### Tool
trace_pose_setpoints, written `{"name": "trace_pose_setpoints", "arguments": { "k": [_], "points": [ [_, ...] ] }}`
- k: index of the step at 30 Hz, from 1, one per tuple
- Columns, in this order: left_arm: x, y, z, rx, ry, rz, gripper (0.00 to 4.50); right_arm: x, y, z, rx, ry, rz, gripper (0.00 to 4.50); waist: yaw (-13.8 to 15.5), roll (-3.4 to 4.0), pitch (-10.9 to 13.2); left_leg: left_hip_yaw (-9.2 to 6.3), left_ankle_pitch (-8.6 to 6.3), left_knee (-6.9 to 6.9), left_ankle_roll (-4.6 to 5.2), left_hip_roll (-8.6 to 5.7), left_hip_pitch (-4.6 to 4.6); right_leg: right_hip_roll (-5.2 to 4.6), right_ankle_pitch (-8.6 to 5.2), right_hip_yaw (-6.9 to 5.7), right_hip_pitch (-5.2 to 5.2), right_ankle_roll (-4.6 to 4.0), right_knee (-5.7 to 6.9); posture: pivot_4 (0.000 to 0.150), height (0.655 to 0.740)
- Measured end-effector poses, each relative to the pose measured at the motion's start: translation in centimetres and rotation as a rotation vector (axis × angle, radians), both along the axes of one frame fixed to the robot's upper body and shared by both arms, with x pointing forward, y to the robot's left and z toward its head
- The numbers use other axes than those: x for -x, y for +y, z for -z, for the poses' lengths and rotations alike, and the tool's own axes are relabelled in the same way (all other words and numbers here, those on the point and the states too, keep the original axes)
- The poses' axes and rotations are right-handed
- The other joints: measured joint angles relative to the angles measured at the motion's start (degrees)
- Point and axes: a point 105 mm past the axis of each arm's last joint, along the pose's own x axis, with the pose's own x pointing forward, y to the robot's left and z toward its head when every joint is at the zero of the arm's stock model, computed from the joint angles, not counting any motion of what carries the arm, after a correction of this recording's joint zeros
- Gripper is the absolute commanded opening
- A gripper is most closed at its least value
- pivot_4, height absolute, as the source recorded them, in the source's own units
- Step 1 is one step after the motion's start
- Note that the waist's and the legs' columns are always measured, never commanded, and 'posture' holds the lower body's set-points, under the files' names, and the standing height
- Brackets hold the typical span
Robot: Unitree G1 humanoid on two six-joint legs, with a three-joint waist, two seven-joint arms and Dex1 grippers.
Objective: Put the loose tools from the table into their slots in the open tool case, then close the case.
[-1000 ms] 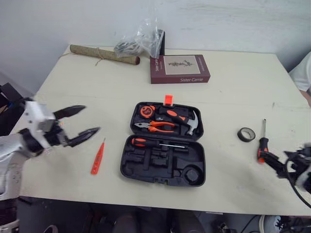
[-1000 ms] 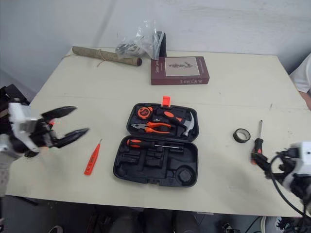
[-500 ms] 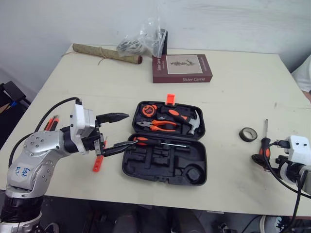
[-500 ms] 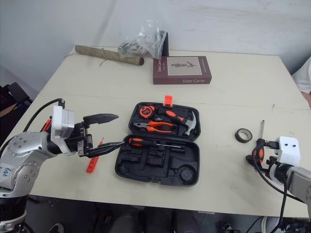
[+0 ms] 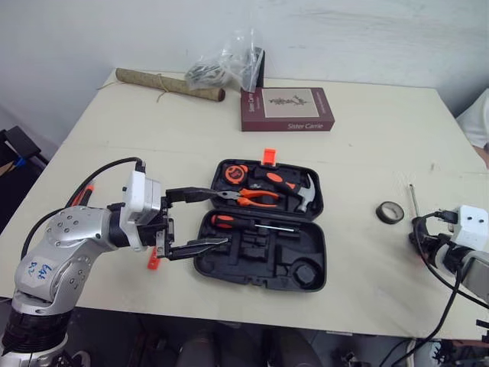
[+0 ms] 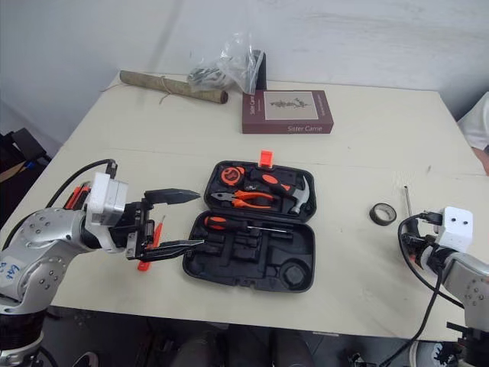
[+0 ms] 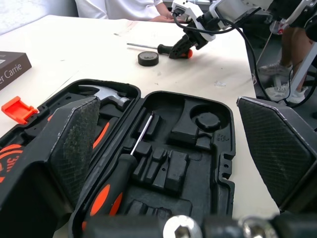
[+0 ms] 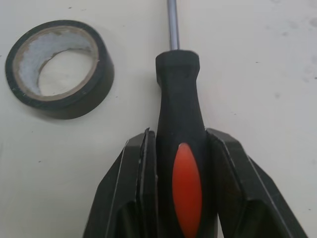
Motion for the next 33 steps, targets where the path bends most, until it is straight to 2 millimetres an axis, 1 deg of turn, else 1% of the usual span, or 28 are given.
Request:
{"name": "trace_pose_setpoints", "arguments": {
  "k": [2, 3, 4, 6, 7, 8, 9, 10, 11, 12, 13, 14, 16, 18, 20, 23, 25, 27, 29, 33],
  "points": [
    [0.0, 0.0, 0.0, 0.004, 0.009, -0.002, 4.5, -0.4, -0.4, -0.8, 0.043, -0.059, 0.013, 1.03, -0.1, 0.27, 0.2, 0.03, 0.0, 0.0, 0.0, -0.02, -0.04, 0.0, 0.0, 0.02, -0.06, 0.0, 0.01, 0.15, 0.74],
    [0.0, 0.0, -0.1, 0.012, 0.016, -0.001, 4.5, -0.9, -0.3, -1.8, 0.068, -0.11, -0.003, 1.03, -0.1, 0.47, 0.3, 0.06, 0.0, 0.0, 0.0, -0.03, -0.05, 0.0, 0.0, 0.05, -0.09, 0.0, 0.02, 0.15, 0.74],
    [0.1, 0.1, -0.2, 0.022, 0.024, 0.001, 4.5, -1.6, 0.0, -3.2, 0.108, -0.166, -0.056, 1.03, -0.3, 0.68, 0.4, 0.11, 0.0, 0.0, 0.0, -0.03, -0.02, 0.01, 0.0, 0.06, -0.09, 0.01, 0.04, 0.15, 0.74],
    [0.1, 0.5, -0.5, 0.028, 0.023, -0.009, 4.5, -2.7, 1.5, -6.3, 0.185, -0.26, -0.226, 1.03, -0.4, 1.03, 0.7, 0.13, 0.0, 0.0, 0.0, 0.0, 0.0, 0.07, 0.0, 0.08, -0.12, 0.01, 0.08, 0.15, 0.74],
    [0.1, 0.8, -0.6, 0.022, 0.02, -0.02, 4.5, -3.3, 3.3, -8.2, 0.219, -0.308, -0.367, 1.03, -0.6, 1.09, 0.8, 0.13, 0.02, -0.03, -0.03, 0.05, 0.02, 0.14, 0.0, 0.1, -0.13, 0.0, 0.08, 0.15, 0.74],
    [0.2, 1.1, -0.6, 0.018, 0.016, -0.026, 4.5, -3.6, 5.0, -9.6, 0.236, -0.345, -0.475, 1.03, -0.6, 1.11, 0.8, 0.12, 0.04, -0.06, -0.07, 0.11, 0.04, 0.2, 0.0, 0.1, -0.13, 0.0, 0.08, 0.15, 0.74],
    [0.3, 1.4, -0.6, 0.016, 0.001, -0.035, 4.5, -3.7, 7.5, -11.1, 0.258, -0.373, -0.637, 1.03, -0.7, 1.11, 0.8, 0.07, 0.04, -0.06, -0.11, 0.17, 0.03, 0.27, 0.0, 0.08, -0.13, 0.0, 0.08, 0.15, 0.74],
    [0.4, 1.7, -0.5, 0.005, -0.011, -0.042, 4.5, -3.4, 9.8, -11.8, 0.294, -0.362, -0.787, 1.03, -0.7, 1.11, 0.8, 0.03, 0.04, -0.09, -0.13, 0.18, 0.04, 0.29, 0.0, 0.07, -0.14, -0.01, 0.08, 0.15, 0.74],
    [0.5, 2.1, -0.3, -0.017, -0.029, -0.053, 4.5, -2.9, 12.4, -12.0, 0.314, -0.341, -0.953, 1.03, -0.5, 1.04, 0.8, -0.03, 0.04, -0.08, -0.14, 0.2, 0.03, 0.31, -0.01, 0.05, -0.13, -0.01, 0.06, 0.15, 0.74],
    [0.5, 2.4, -0.1, -0.028, -0.042, -0.066, 4.5, -2.4, 14.1, -12.0, 0.316, -0.32, -1.063, 1.03, -0.4, 0.97, 0.9, -0.03, 0.04, -0.06, -0.14, 0.22, 0.01, 0.31, 0.0, 0.04, -0.13, -0.02, 0.06, 0.15, 0.74],
    [0.5, 2.8, 0.0, -0.04, -0.058, -0.082, 4.5, -1.6, 16.3, -11.5, 0.302, -0.283, -1.205, 1.03, -0.3, 0.9, 0.9, -0.05, 0.03, -0.04, -0.12, 0.2, -0.01, 0.27, 0.0, 0.04, -0.12, -0.02, 0.05, 0.15, 0.74],
    [0.5, 3.1, 0.1, -0.044, -0.071, -0.089, 4.5, -0.9, 17.9, -11.0, 0.278, -0.25, -1.301, 1.03, -0.2, 0.79, 1.0, -0.05, 0.01, 0.01, -0.08, 0.18, -0.04, 0.2, 0.0, 0.04, -0.12, -0.03, 0.05, 0.15, 0.74],
    [0.8, 3.9, 0.5, -0.066, -0.07, -0.108, 4.5, -0.1, 20.5, -10.1, 0.254, -0.167, -1.446, 1.03, -0.1, 0.7, 1.0, -0.05, -0.06, 0.11, 0.06, 0.07, -0.1, -0.03, 0.0, -0.04, -0.12, -0.02, 0.06, 0.15, 0.74],
    [1.2, 4.7, 1.5, -0.103, -0.039, -0.117, 4.5, 0.2, 22.7, -9.8, 0.24, -0.102, -1.537, 1.03, -0.2, 0.7, 1.0, -0.03, -0.14, 0.16, 0.19, 0.01, -0.12, -0.16, 0.01, -0.06, -0.12, -0.02, 0.04, 0.15, 0.74],
    [1.7, 4.9, 2.3, -0.129, -0.012, -0.099, 4.5, 0.7, 24.1, -9.4, 0.259, -0.034, -1.607, 1.03, -0.2, 0.69, 1.0, -0.08, -0.17, 0.15, 0.24, 0.0, -0.18, -0.21, 0.0, -0.13, -0.13, -0.02, -0.01, 0.15, 0.74],
    [2.2, 5.1, 2.9, -0.154, 0.013, -0.084, 4.5, 0.7, 25.0, -7.4, 0.369, 0.077, -1.655, 1.03, -0.1, 0.68, 1.0, -0.17, -0.2, 0.15, 0.25, -0.06, -0.24, -0.24, 0.0, -0.15, -0.13, -0.03, -0.07, 0.15, 0.74],
    [2.2, 5.1, 3.0, -0.155, 0.015, -0.081, 4.5, 0.4, 24.9, -6.0, 0.427, 0.139, -1.653, 1.03, -0.1, 0.68, 1.0, -0.18, -0.21, 0.17, 0.27, -0.08, -0.27, -0.25, 0.0, -0.15, -0.13, -0.03, -0.09, 0.15, 0.74],
    [2.2, 5.1, 3.0, -0.156, 0.015, -0.082, 4.5, 0.3, 24.6, -5.1, 0.473, 0.182, -1.648, 1.03, -0.3, 0.68, 1.0, -0.17, -0.21, 0.19, 0.27, -0.08, -0.27, -0.25, 0.0, -0.15, -0.13, -0.03, -0.08, 0.15, 0.74],
    [2.2, 5.1, 3.0, -0.155, 0.016, -0.085, 4.5, 0.2, 24.4, -4.8, 0.502, 0.201, -1.641, 1.03, -0.3, 0.68, 1.0, -0.17, -0.21, 0.2, 0.26, -0.06, -0.26, -0.24, 0.0, -0.16, -0.13, -0.03, -0.05, 0.15, 0.74],
    [2.5, 5.1, 3.1, -0.159, 0.017, -0.095, 4.5, 0.0, 23.9, -4.7, 0.538, 0.217, -1.618, 1.03, -0.7, 0.68, 1.0, -0.16, -0.2, 0.17, 0.24, -0.03, -0.23, -0.22, 0.0, -0.16, -0.13, -0.03, -0.04, 0.15, 0.74]
  ]
}}
